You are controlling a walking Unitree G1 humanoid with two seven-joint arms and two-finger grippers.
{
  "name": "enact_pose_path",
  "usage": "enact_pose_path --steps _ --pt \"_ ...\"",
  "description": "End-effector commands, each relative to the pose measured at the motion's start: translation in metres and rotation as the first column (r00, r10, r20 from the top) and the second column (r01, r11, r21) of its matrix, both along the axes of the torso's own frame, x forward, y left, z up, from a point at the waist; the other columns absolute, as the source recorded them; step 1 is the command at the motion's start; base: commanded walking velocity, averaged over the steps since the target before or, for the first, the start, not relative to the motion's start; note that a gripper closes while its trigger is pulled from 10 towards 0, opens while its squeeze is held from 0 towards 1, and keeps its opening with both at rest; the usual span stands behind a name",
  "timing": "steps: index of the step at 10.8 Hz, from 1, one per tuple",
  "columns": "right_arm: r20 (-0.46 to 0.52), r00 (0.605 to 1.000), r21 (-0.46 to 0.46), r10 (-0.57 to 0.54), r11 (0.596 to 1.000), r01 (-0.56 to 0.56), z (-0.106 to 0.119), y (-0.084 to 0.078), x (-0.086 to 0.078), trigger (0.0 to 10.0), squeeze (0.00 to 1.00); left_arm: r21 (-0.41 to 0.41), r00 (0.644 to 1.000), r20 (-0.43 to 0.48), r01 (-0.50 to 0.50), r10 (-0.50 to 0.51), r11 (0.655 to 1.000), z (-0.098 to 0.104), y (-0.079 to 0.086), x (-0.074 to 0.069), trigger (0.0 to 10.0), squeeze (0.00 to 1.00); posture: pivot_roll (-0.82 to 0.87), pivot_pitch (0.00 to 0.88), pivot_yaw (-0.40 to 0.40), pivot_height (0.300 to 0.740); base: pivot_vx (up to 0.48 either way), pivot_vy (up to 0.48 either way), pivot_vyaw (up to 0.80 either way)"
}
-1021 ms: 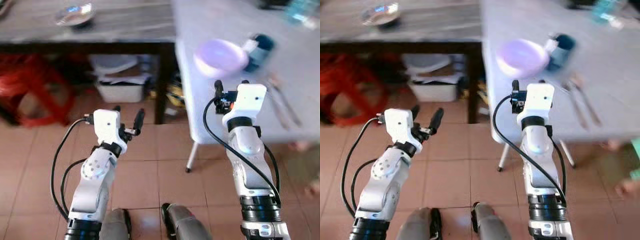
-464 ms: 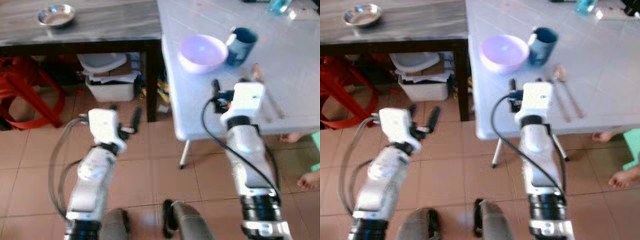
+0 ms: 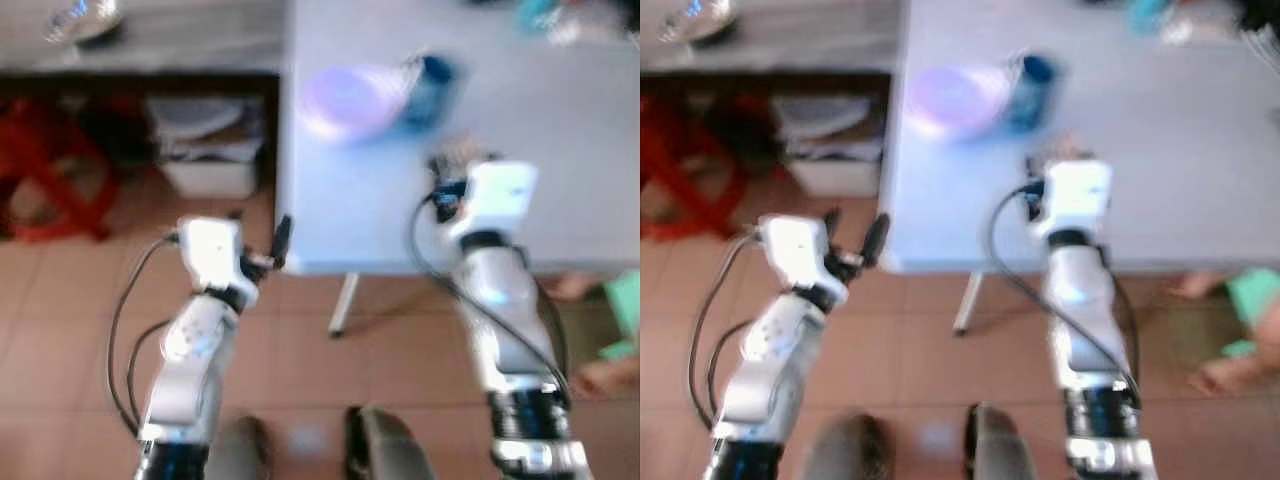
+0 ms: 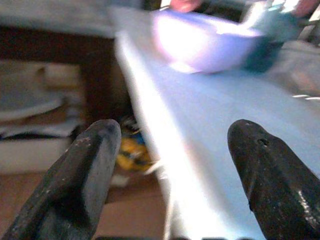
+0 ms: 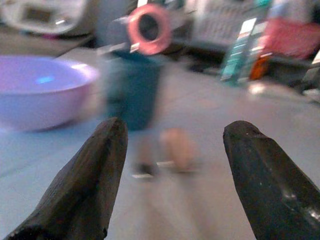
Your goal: Setting the table
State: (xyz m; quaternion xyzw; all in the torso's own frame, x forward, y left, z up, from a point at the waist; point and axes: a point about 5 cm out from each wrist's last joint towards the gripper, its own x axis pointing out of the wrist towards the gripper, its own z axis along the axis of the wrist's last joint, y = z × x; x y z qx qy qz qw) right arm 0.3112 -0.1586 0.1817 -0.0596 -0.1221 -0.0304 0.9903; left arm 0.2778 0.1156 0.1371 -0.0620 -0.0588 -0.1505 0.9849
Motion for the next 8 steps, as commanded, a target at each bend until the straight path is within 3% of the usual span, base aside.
enact_pose_path --steps 1,2,6,8 --pt "0.007 1.000 0.009 0.017 1.000 -0.017 0.0009 0.0063 -0.0010 10.0 0.00 0.011 1.000 -0.001 -0.025 0.025 1.000 -0.0023 0.0082 -0.0026 10.0 0.00 -0.09 0.202 -0.008 0.740 0.000 0.000 0.00" --pt "0.010 1.000 -0.002 0.016 1.000 -0.016 0.0012 0.0069 -0.0009 10.0 0.00 0.015 1.000 0.023 -0.007 0.006 1.000 0.0003 0.0080 -0.0039 10.0 0.00 -0.09 0.201 -0.007 0.740 0.251 0.000 0.00" --pt "0.031 0.999 -0.046 0.032 0.998 -0.030 0.0040 0.0094 -0.0020 10.0 0.00 0.007 0.999 0.041 0.002 -0.002 1.000 0.0026 0.0073 -0.0043 10.0 0.00 -0.09 0.205 -0.003 0.740 0.428 0.000 0.63" --pt "0.046 0.998 -0.066 0.048 0.997 -0.045 0.0069 0.0112 -0.0019 10.0 0.00 0.003 0.999 0.044 -0.002 0.002 1.000 0.0032 0.0075 -0.0043 10.0 0.00 -0.09 0.205 -0.003 0.740 0.480 0.000 0.00"
